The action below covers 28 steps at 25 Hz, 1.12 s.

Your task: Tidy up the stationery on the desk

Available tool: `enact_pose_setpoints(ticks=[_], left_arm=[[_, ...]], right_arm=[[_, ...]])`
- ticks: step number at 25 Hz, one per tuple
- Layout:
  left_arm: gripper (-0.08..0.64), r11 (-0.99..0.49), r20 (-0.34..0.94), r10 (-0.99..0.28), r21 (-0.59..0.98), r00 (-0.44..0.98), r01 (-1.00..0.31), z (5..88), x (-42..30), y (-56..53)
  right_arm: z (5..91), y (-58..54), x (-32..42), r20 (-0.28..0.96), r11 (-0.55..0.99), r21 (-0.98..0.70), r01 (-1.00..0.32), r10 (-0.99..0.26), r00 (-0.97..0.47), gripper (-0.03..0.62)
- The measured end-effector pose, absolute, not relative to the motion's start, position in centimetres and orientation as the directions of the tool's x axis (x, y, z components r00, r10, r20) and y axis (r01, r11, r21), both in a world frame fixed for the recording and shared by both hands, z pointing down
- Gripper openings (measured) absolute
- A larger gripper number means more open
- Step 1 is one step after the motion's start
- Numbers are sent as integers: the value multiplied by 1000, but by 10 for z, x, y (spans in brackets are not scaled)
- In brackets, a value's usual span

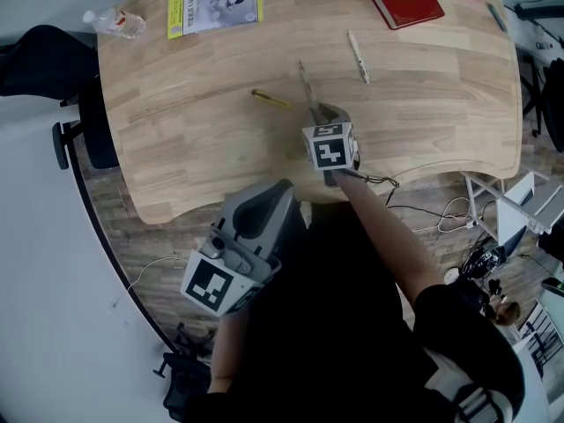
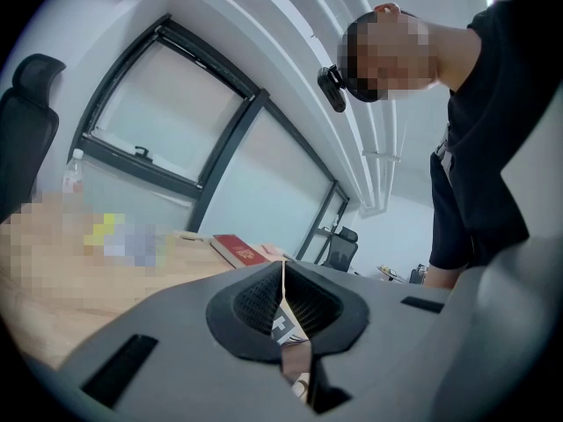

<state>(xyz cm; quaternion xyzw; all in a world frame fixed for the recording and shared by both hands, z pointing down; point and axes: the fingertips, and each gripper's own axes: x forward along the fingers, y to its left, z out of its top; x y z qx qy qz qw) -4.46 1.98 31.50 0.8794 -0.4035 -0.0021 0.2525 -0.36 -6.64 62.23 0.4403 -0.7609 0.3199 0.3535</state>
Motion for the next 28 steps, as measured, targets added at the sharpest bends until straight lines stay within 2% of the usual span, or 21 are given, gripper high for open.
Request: enact_pose_setpoints(ticks=[12, 24, 28], left_arm=[[35, -557, 183, -709, 447, 681, -700, 312, -42, 18], [35, -571, 188, -695, 442, 694, -692, 313, -35, 11], [35, -554, 232, -684, 452, 692, -699, 319, -30, 10]], right_arm=[[601, -86, 18, 788, 410, -135, -902, -507, -348, 95], [593, -139, 93, 773, 350, 24, -937, -601, -205, 106], [601, -149, 111, 781, 344, 66, -937, -602, -166, 114]])
